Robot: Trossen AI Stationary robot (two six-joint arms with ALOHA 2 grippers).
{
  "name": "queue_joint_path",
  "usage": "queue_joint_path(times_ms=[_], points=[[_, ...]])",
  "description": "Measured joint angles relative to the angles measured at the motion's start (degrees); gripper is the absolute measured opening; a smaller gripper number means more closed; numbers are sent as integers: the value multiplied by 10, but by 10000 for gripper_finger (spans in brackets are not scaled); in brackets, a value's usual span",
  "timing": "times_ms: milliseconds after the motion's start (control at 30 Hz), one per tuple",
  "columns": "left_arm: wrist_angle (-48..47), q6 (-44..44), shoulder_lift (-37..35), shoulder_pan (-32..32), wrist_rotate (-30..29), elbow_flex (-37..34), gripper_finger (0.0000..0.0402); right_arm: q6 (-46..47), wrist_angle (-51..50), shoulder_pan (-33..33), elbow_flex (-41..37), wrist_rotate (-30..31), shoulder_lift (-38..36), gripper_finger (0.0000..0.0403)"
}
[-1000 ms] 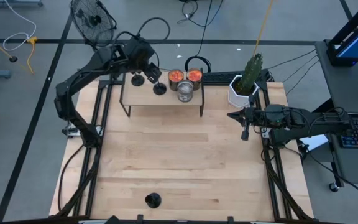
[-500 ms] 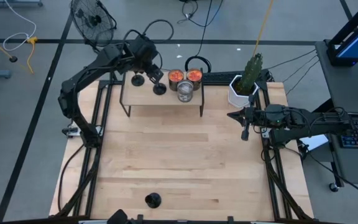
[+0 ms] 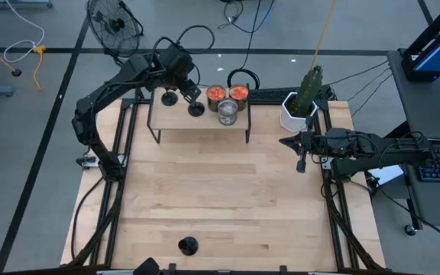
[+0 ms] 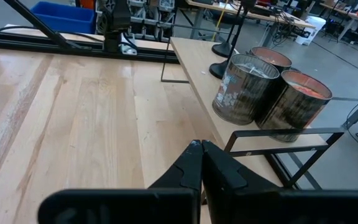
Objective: Pick & Place candle stick holders
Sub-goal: Put the top black candle holder on the shelf
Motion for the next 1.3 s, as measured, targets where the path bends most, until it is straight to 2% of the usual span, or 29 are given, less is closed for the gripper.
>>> queue_joint_path(times_ms=[233,733,1300], points=[[0,23,0,-4,0,0,170,0,0,0,0,0,0,0],[-5,42,13,-2,39,2,15,0,0,0,0,0,0,0],[2,38,20,0,45,1,6,0,0,0,0,0,0,0]])
